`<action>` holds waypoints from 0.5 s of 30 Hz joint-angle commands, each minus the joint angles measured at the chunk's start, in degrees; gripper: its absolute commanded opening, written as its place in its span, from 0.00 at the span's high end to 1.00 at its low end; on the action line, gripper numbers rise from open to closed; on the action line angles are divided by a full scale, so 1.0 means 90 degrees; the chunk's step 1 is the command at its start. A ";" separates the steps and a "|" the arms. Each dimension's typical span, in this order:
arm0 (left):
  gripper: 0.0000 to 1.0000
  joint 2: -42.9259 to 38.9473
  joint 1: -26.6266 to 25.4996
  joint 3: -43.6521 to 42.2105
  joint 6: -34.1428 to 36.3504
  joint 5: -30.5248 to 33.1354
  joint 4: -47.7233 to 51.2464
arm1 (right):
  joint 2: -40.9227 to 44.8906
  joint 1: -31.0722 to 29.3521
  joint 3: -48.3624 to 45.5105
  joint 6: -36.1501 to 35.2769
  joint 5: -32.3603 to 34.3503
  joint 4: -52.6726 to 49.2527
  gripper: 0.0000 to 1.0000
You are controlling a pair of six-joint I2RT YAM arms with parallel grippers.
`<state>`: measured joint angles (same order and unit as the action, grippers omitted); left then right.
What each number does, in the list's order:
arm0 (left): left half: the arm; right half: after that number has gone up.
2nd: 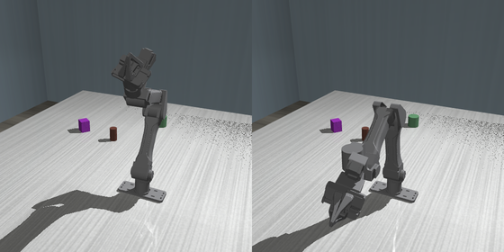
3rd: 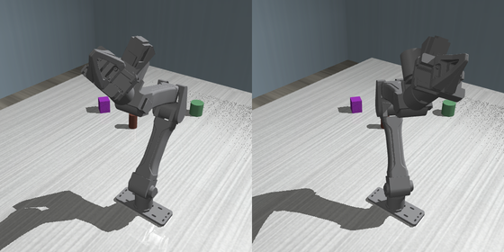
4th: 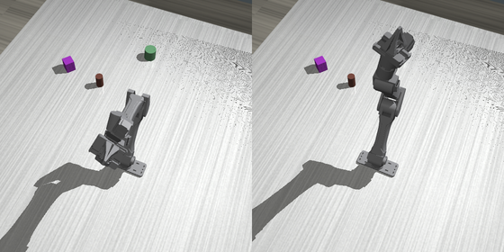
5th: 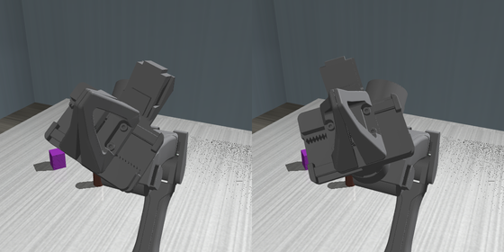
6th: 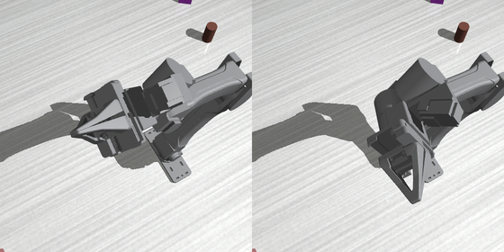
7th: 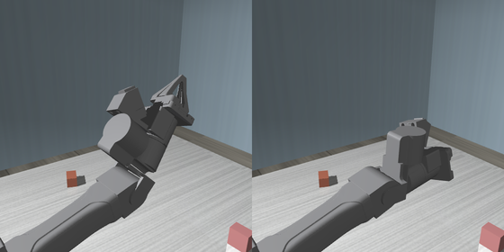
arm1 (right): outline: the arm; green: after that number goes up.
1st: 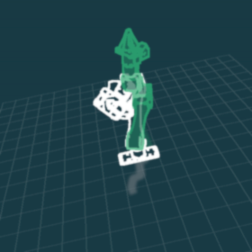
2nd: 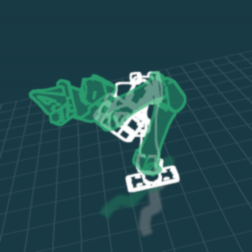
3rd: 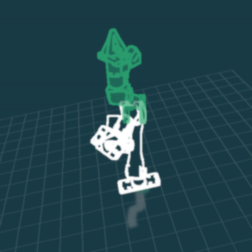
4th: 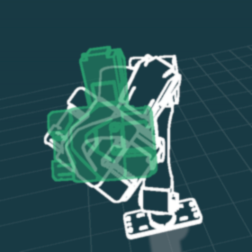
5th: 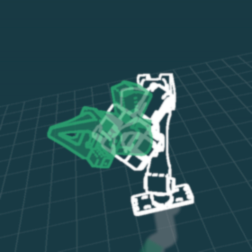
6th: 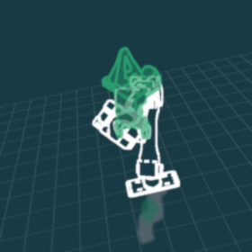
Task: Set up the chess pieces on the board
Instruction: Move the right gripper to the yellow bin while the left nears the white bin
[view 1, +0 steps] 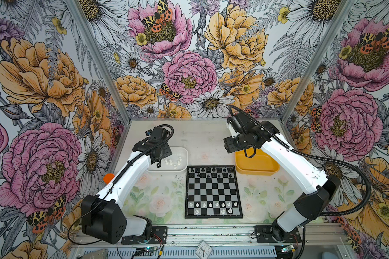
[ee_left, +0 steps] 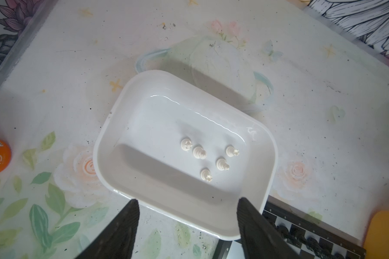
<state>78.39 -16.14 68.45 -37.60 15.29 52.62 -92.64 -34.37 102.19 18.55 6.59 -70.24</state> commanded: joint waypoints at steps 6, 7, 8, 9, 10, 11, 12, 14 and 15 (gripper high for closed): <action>0.37 0.1056 0.0030 0.0457 0.0135 -0.0665 0.0042 | -0.0605 0.0117 0.0545 0.0177 -0.0280 0.0344 0.32; 0.36 0.1187 -0.0012 0.0524 0.0154 -0.0654 0.0042 | -0.0675 0.0132 0.0580 0.0241 -0.0245 0.0345 0.31; 0.36 0.1309 -0.0049 0.0579 0.0174 -0.0655 0.0042 | -0.0742 0.0163 0.0612 0.0286 -0.0267 0.0353 0.30; 0.36 0.1411 -0.0070 0.0611 0.0170 -0.0657 0.0042 | -0.0795 0.0193 0.0641 0.0307 -0.0301 0.0351 0.28; 0.36 0.1506 -0.0083 0.0644 0.0148 -0.0673 0.0042 | -0.0848 0.0214 0.0674 0.0336 -0.0352 0.0348 0.02; 0.36 0.1626 -0.0100 0.0676 0.0136 -0.0697 0.0042 | -0.0876 0.0234 0.0693 0.0360 -0.0391 0.0349 0.00; 0.36 0.1703 -0.0120 0.0706 0.0121 -0.0718 0.0042 | -0.0878 0.0253 0.0699 0.0371 -0.0433 0.0349 0.00; 0.36 0.1815 -0.0133 0.0723 0.0061 -0.0686 0.0042 | -0.0860 0.0281 0.0661 0.0353 -0.0497 0.0352 0.00; 0.36 0.1862 -0.0139 0.0720 0.0031 -0.0665 0.0042 | -0.0841 0.0293 0.0635 0.0337 -0.0498 0.0335 0.00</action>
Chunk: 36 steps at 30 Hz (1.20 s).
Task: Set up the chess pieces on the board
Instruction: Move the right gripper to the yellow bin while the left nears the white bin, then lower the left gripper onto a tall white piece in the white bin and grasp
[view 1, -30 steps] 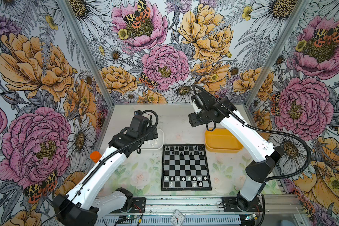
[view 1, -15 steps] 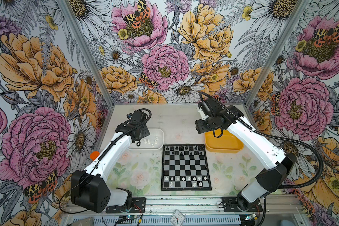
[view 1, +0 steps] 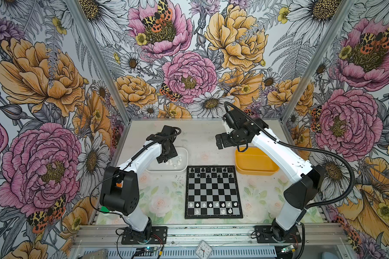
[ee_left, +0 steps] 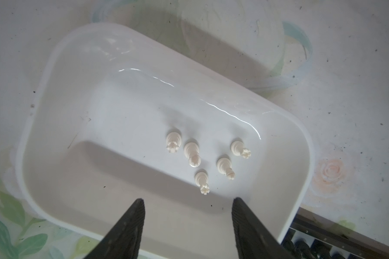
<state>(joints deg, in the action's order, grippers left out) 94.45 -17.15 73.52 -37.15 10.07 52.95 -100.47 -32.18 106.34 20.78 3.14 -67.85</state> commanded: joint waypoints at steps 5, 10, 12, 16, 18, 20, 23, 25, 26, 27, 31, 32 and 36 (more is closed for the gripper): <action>0.40 0.0330 -0.0044 0.0175 -0.0159 -0.0161 0.0002 | 0.0127 0.0210 0.0007 0.0035 -0.0201 0.0069 0.00; 0.46 0.0623 -0.0058 0.0364 -0.0160 -0.0248 0.0006 | 0.0196 0.0338 -0.0059 0.0017 -0.0251 0.0079 0.00; 0.46 0.0727 -0.0053 0.0432 -0.0170 -0.0258 0.0006 | 0.0215 0.0369 -0.0084 0.0020 -0.0273 0.0079 0.00; 0.48 0.0890 -0.0041 0.0571 -0.0150 -0.0264 0.0023 | 0.0264 0.0431 -0.0172 0.0024 -0.0266 0.0087 0.00; 0.48 0.0954 0.0007 0.0605 -0.0140 -0.0287 0.0015 | 0.0293 0.0451 -0.0239 0.0046 -0.0251 0.0079 0.00; 0.48 0.1016 0.0040 0.0626 -0.0132 -0.0315 0.0015 | 0.0313 0.0471 -0.0299 0.0053 -0.0251 0.0081 0.00; 0.50 0.1029 0.0040 0.0604 -0.0169 -0.0326 0.0016 | 0.0323 0.0490 -0.0316 0.0046 -0.0260 0.0083 0.00; 0.51 0.1030 0.0040 0.0569 -0.0199 -0.0310 0.0015 | 0.0318 0.0505 -0.0314 0.0026 -0.0281 0.0082 0.00; 0.52 0.1028 0.0032 0.0544 -0.0209 -0.0311 0.0015 | 0.0314 0.0510 -0.0318 0.0016 -0.0280 0.0080 0.00; 0.52 0.1028 0.0033 0.0533 -0.0209 -0.0308 0.0015 | 0.0313 0.0519 -0.0322 0.0007 -0.0290 0.0079 0.00; 0.54 0.1030 0.0040 0.0507 -0.0238 -0.0276 0.0021 | 0.0303 0.0558 -0.0346 -0.0033 -0.0341 0.0078 0.00; 0.54 0.1033 0.0040 0.0512 -0.0247 -0.0269 0.0016 | 0.0303 0.0568 -0.0347 -0.0045 -0.0348 0.0085 0.00; 0.56 0.1345 0.0066 0.0541 -0.0238 -0.0283 0.0015 | 0.0275 0.0607 -0.0313 -0.0109 -0.0397 0.0081 0.00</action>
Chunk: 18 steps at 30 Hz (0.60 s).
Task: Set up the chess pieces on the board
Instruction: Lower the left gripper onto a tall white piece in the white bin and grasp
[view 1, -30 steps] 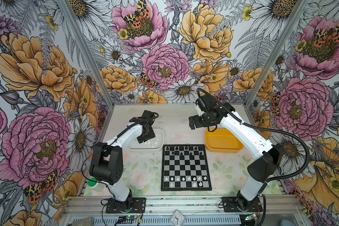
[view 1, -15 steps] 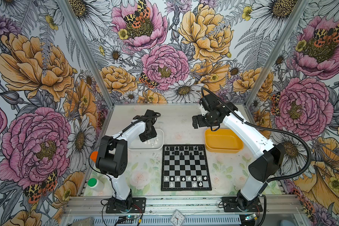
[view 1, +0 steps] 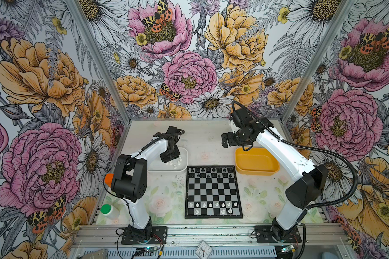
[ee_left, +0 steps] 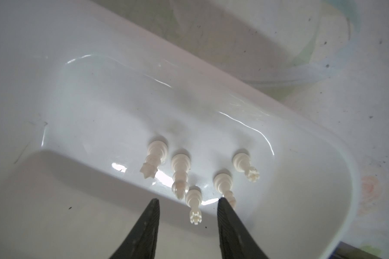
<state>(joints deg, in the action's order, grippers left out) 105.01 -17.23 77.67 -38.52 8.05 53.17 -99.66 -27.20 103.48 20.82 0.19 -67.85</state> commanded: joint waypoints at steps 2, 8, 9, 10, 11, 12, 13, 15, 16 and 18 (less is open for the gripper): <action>0.56 0.0236 0.0089 0.0100 -0.0085 -0.0066 -0.0010 | 0.0184 0.0087 0.0040 -0.0121 -0.0095 0.0071 0.00; 0.57 0.0323 0.0111 0.0190 -0.0065 -0.0044 -0.0016 | 0.0218 0.0171 0.0078 -0.0121 -0.0118 0.0069 0.00; 0.57 0.0319 0.0118 0.0201 -0.0065 -0.0042 -0.0016 | 0.0214 0.0179 0.0083 -0.0126 -0.0137 0.0069 0.00; 0.57 0.0317 0.0121 0.0220 -0.0056 -0.0045 -0.0007 | 0.0209 0.0189 0.0078 -0.0126 -0.0144 0.0069 0.01; 0.58 0.0338 0.0128 0.0229 -0.0046 -0.0037 -0.0009 | 0.0204 0.0190 0.0066 -0.0126 -0.0155 0.0069 0.00; 0.59 0.0344 0.0140 0.0239 -0.0047 -0.0046 -0.0009 | 0.0195 0.0198 0.0065 -0.0126 -0.0168 0.0071 0.00; 0.59 0.0359 0.0135 0.0249 -0.0046 -0.0044 -0.0009 | 0.0188 0.0200 0.0065 -0.0121 -0.0178 0.0069 0.00; 0.61 0.0392 0.0135 0.0265 -0.0036 -0.0054 -0.0018 | 0.0177 0.0210 0.0069 -0.0126 -0.0196 0.0073 0.00; 0.62 0.0405 0.0138 0.0281 -0.0022 -0.0052 -0.0009 | 0.0176 0.0210 0.0082 -0.0126 -0.0202 0.0074 0.01; 0.64 0.0421 0.0141 0.0280 -0.0016 -0.0055 -0.0009 | 0.0166 0.0216 0.0091 -0.0135 -0.0210 0.0073 0.01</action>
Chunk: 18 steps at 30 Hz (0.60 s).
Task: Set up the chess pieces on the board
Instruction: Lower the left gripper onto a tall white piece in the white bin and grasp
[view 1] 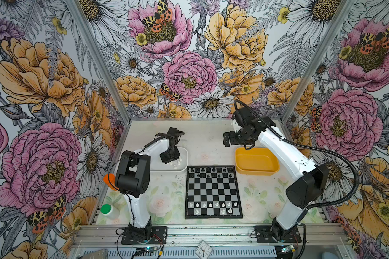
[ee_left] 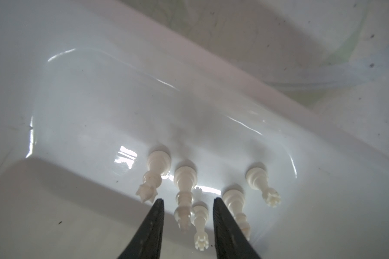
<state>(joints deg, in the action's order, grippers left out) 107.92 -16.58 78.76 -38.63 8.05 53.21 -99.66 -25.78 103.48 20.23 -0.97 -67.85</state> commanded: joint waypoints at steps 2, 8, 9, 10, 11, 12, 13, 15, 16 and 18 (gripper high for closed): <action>0.65 0.0082 0.0070 0.0141 -0.0006 -0.0036 -0.0014 | 0.0165 0.0062 0.0097 -0.0070 -0.0104 0.0076 0.01; 0.70 0.0107 0.0091 0.0107 0.0025 -0.0025 -0.0015 | 0.0184 0.0071 0.0070 -0.0070 -0.0121 0.0075 0.01; 0.70 0.0122 0.0102 0.0113 0.0025 -0.0025 -0.0016 | 0.0191 0.0079 0.0051 -0.0070 -0.0119 0.0070 0.01; 0.70 0.0126 0.0104 0.0107 0.0024 -0.0028 -0.0015 | 0.0194 0.0076 0.0040 -0.0070 -0.0117 0.0074 0.01; 0.71 0.0119 0.0105 0.0097 0.0025 -0.0011 -0.0022 | 0.0203 0.0081 0.0027 -0.0057 -0.0117 0.0069 0.01; 0.72 0.0127 0.0109 0.0084 0.0025 -0.0015 -0.0019 | 0.0207 0.0081 0.0021 -0.0060 -0.0125 0.0069 0.01; 0.72 0.0122 0.0104 0.0082 0.0033 -0.0006 -0.0017 | 0.0219 0.0081 0.0011 -0.0060 -0.0125 0.0069 0.01; 0.74 0.0121 0.0111 0.0057 0.0035 0.0009 -0.0022 | 0.0238 0.0081 -0.0010 -0.0050 -0.0117 0.0075 0.01; 0.74 0.0111 0.0109 0.0048 0.0043 0.0004 -0.0019 | 0.0251 0.0081 -0.0027 -0.0050 -0.0117 0.0069 0.01; 0.76 0.0116 0.0114 0.0036 0.0054 0.0015 -0.0019 | 0.0270 0.0081 -0.0049 -0.0036 -0.0124 0.0075 0.01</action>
<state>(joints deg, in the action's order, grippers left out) 108.51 -15.99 78.87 -38.63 8.05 53.19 -99.55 -25.41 103.31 20.03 -1.43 -67.85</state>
